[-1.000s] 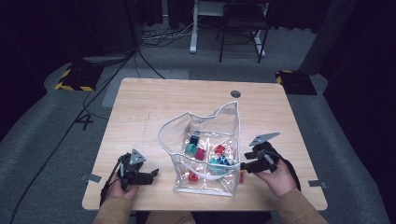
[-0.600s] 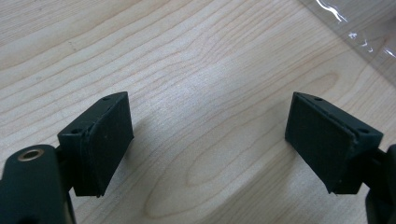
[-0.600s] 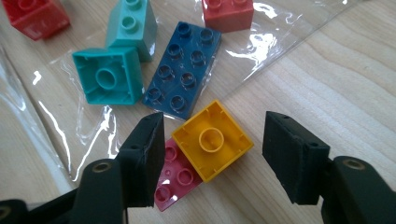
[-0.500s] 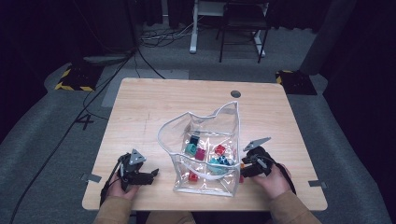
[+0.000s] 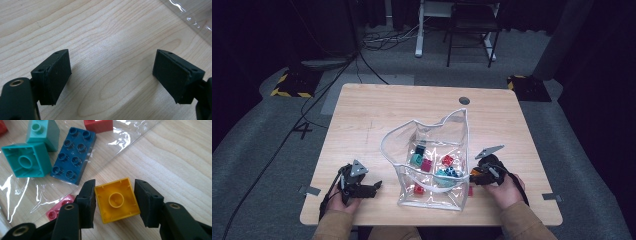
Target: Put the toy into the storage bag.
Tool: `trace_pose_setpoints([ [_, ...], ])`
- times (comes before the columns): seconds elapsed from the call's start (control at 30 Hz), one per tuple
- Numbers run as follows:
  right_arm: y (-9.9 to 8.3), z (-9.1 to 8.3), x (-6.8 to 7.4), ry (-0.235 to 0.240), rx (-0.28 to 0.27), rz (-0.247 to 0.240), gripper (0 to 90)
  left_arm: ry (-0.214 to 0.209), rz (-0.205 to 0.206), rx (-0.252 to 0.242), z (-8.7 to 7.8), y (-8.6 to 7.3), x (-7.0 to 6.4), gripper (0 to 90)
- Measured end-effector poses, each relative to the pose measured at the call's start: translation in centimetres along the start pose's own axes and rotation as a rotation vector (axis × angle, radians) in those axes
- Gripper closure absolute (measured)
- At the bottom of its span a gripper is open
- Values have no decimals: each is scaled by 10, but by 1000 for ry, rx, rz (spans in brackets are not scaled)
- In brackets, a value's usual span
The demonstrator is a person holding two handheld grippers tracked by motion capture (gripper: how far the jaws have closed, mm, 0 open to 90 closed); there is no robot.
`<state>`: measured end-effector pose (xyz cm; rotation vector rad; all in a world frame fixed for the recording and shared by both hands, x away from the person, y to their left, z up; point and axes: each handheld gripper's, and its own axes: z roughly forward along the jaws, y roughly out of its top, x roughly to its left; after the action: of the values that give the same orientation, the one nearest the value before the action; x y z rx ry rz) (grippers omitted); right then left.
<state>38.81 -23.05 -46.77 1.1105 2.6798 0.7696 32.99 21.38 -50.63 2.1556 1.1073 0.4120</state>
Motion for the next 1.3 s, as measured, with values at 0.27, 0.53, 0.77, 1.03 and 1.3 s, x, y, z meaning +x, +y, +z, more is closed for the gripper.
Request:
trace_pose_setpoints([
  [0.27, 6, -23, -2, -7, -54, 3, 539, 1, 0, 1, 0, 0, 0, 154],
  [0.53, 12, -46, -1, -8, -99, 2, 557, 1, 0, 0, 0, 0, 0, 154],
  [0.77, 18, -64, 2, -9, -137, -15, 578, 1, 0, 0, 0, 0, 0, 154],
  [1.03, 26, -87, 7, -5, -182, -31, 585, 1, 0, 0, 0, 0, 0, 154],
  [1.3, 35, -111, 9, 17, -231, -38, 586, 0, -2, 1, 0, 0, 0, 154],
])
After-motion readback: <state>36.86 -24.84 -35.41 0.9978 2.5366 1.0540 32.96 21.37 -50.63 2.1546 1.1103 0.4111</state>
